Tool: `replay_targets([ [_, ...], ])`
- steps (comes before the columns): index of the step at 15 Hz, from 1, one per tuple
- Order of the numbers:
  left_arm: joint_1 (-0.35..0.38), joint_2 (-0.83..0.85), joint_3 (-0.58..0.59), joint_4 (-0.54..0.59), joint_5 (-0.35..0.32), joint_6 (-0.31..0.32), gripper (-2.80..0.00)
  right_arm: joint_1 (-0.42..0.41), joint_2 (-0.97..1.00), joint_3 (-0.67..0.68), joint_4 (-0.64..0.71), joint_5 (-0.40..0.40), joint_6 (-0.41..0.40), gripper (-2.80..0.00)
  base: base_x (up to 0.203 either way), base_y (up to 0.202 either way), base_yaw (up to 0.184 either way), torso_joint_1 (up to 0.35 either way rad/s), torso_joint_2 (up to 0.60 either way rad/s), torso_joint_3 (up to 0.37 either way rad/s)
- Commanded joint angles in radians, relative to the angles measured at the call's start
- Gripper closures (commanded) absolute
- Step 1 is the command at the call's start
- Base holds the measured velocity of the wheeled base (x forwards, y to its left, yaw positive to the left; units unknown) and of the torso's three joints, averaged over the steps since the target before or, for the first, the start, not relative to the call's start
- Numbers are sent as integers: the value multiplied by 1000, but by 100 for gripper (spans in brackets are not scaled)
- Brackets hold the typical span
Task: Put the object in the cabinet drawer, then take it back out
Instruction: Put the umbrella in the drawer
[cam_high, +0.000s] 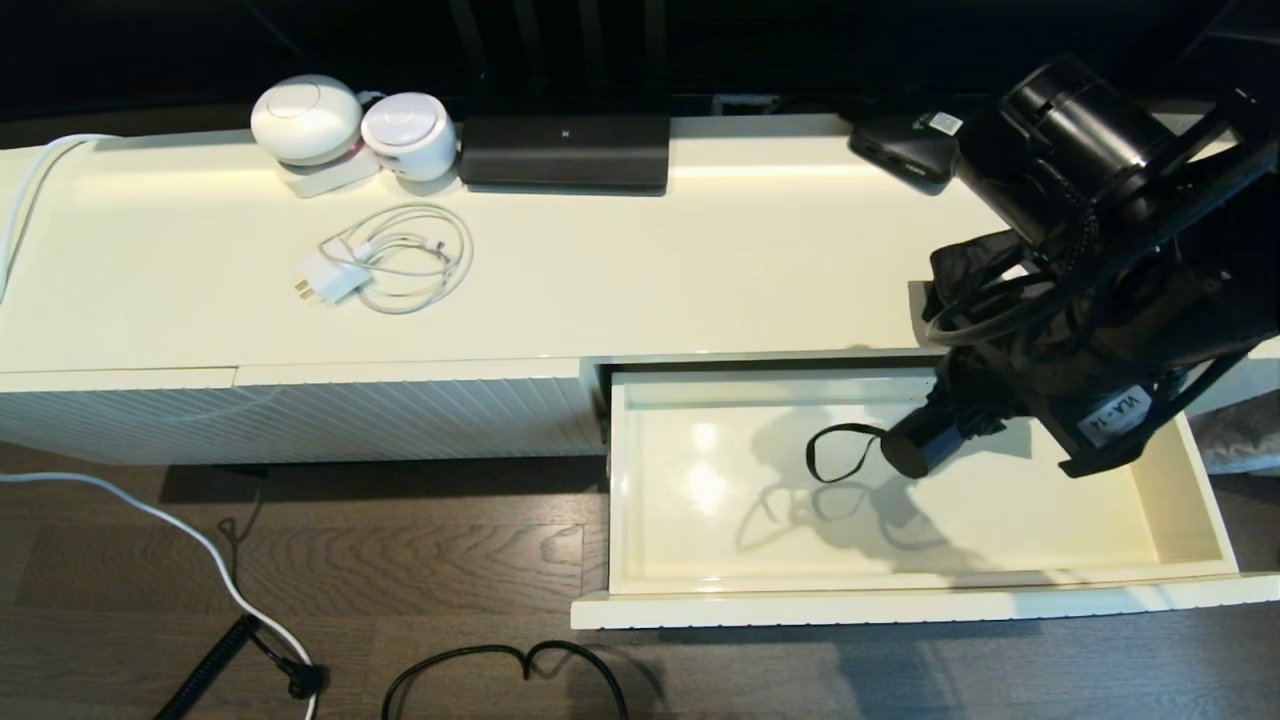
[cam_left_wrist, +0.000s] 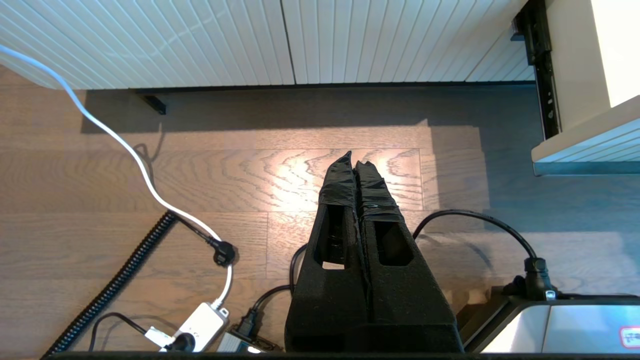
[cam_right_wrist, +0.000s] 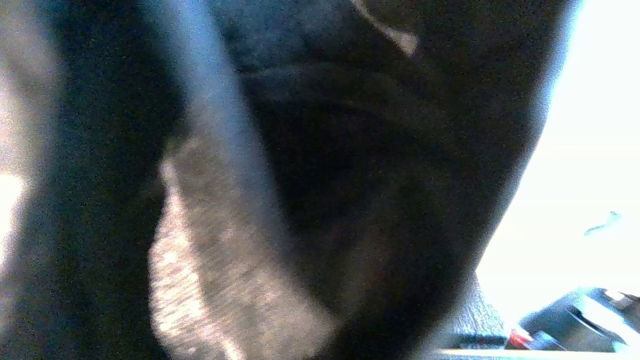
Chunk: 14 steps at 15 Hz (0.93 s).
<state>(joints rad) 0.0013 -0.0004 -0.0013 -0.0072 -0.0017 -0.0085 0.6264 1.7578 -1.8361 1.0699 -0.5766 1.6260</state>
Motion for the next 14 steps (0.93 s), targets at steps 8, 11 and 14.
replay_targets([
  [8, 0, -3, 0, 0, 0, 0, 0, 18, -67, 161, -1, -44, 62, 0, 0, 0, 0, 0, 0, 0],
  [11, 0, -3, 0, 0, 0, -1, 0, 17, -60, 212, -10, -43, 67, 0, 0, 0, 0, 0, 0, 0],
  [14, 0, -3, 0, 0, 0, 1, 0, 32, -84, 233, 10, -40, 69, 0, 0, 0, 0, 0, 0, 0],
])
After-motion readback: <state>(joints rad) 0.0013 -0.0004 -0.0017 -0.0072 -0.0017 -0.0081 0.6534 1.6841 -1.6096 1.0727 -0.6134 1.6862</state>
